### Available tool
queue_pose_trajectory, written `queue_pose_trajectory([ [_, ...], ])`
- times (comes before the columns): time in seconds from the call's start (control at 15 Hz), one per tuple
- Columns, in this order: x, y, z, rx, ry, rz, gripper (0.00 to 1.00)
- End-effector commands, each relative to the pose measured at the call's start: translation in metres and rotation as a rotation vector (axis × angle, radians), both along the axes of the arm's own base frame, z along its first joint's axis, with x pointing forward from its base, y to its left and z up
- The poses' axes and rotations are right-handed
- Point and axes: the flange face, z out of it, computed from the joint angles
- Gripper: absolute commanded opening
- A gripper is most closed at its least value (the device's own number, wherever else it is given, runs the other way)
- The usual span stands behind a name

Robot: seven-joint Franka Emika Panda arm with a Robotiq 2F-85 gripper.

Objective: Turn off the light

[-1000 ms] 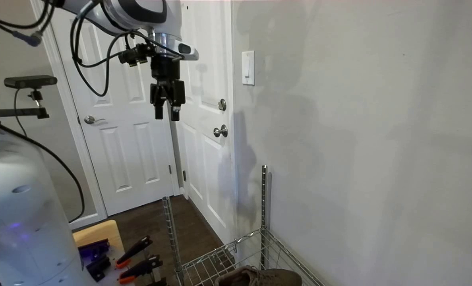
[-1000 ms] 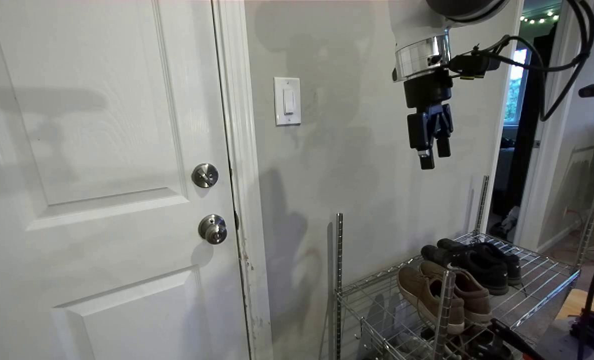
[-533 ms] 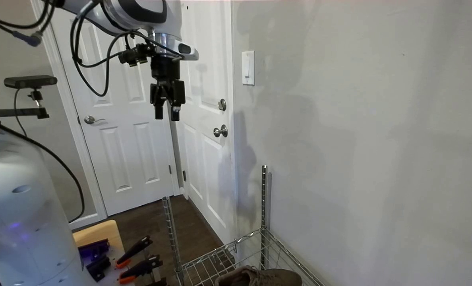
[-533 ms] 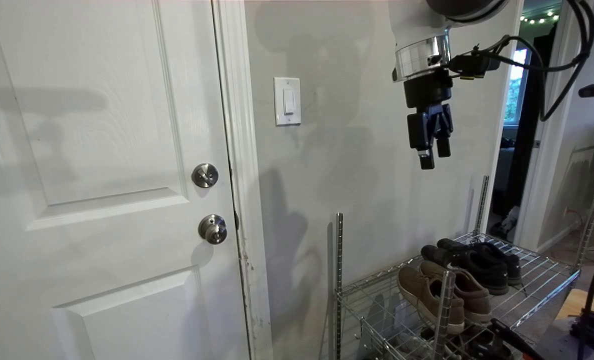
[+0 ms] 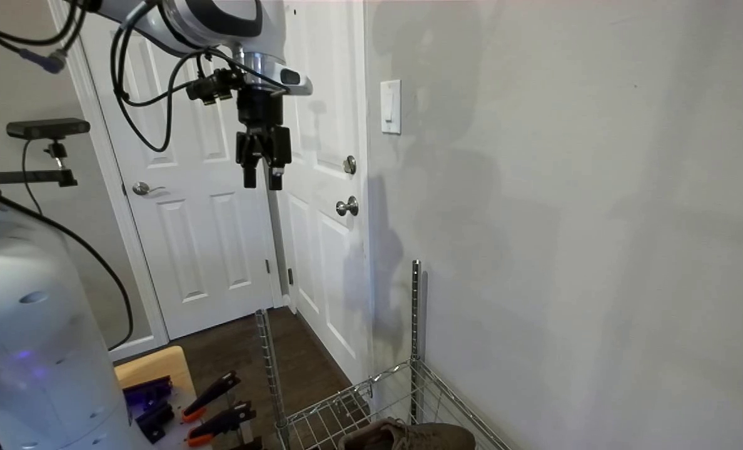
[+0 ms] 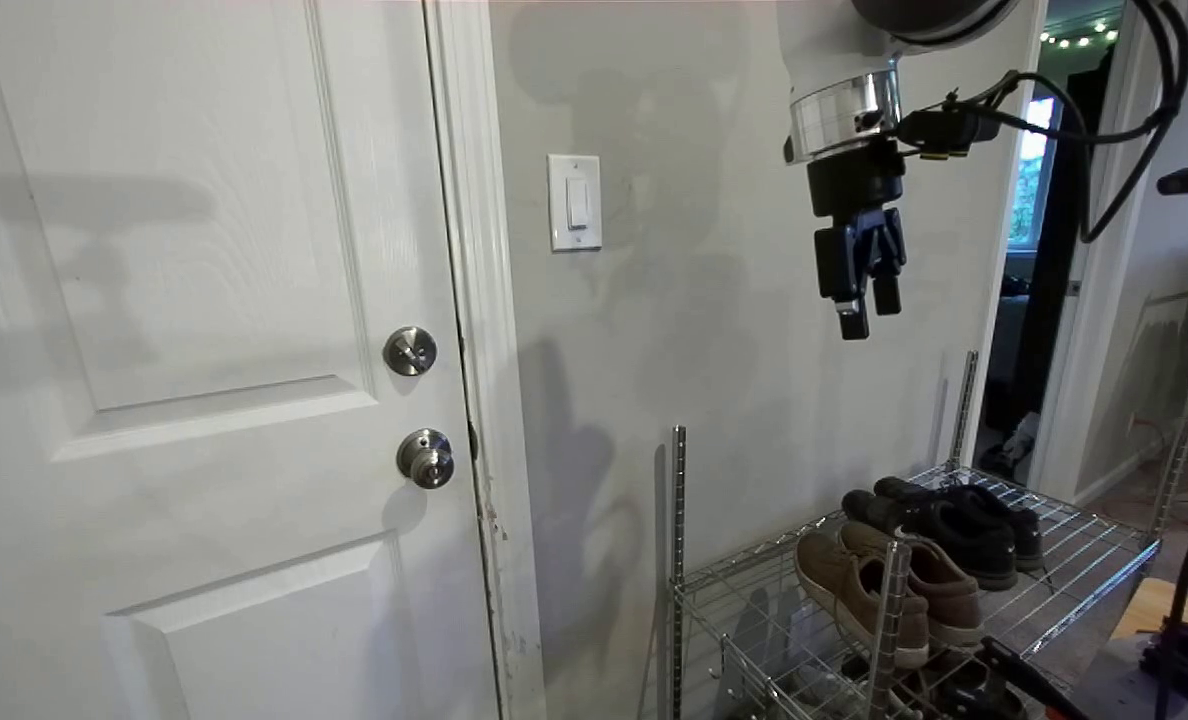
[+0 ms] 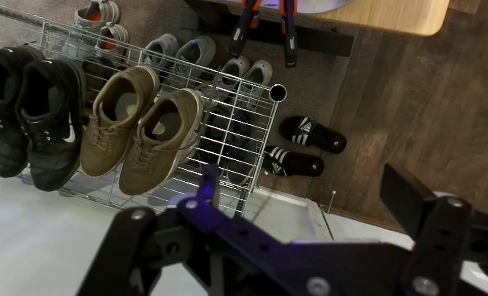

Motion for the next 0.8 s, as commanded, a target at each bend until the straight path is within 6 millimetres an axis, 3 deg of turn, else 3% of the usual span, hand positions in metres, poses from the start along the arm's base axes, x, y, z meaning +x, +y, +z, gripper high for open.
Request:
queue_pose_trajectory([
  [0.0,0.0,0.008,-0.006,-0.015,0.01,0.024,1.0],
  [0.4,-0.001,0.027,-0.014,-0.038,0.005,0.077,1.0],
  [0.73,0.012,0.054,-0.006,-0.086,-0.216,0.181,1.0],
])
